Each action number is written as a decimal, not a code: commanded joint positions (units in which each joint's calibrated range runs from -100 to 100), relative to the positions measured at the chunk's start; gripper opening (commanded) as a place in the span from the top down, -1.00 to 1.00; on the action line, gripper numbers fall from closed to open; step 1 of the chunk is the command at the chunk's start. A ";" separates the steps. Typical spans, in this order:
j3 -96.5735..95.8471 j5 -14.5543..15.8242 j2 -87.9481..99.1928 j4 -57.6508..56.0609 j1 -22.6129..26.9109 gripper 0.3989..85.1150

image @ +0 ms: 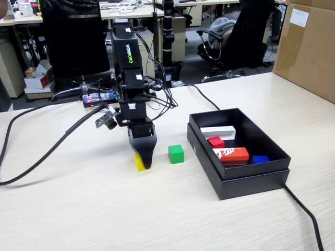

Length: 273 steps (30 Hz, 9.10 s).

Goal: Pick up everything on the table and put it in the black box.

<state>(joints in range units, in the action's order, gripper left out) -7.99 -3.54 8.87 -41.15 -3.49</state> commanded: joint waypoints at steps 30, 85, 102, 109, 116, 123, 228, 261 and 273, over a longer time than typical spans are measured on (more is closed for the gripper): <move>24.13 8.35 22.74 -9.60 17.97 0.95; 16.42 6.06 20.56 -13.32 11.38 -0.09; 1.10 6.35 13.91 -2.26 10.01 -0.11; 2.09 6.79 8.29 0.07 9.62 -0.11; 2.91 7.28 3.47 0.68 9.23 -0.11; 3.27 7.28 1.63 0.94 8.74 -0.05; 6.90 5.03 26.88 -4.33 5.96 -0.09; -76.42 3.81 70.94 50.87 2.74 -0.16; -82.86 4.20 71.05 58.13 3.08 -0.14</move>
<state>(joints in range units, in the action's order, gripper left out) -90.60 -0.07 79.03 14.83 -0.66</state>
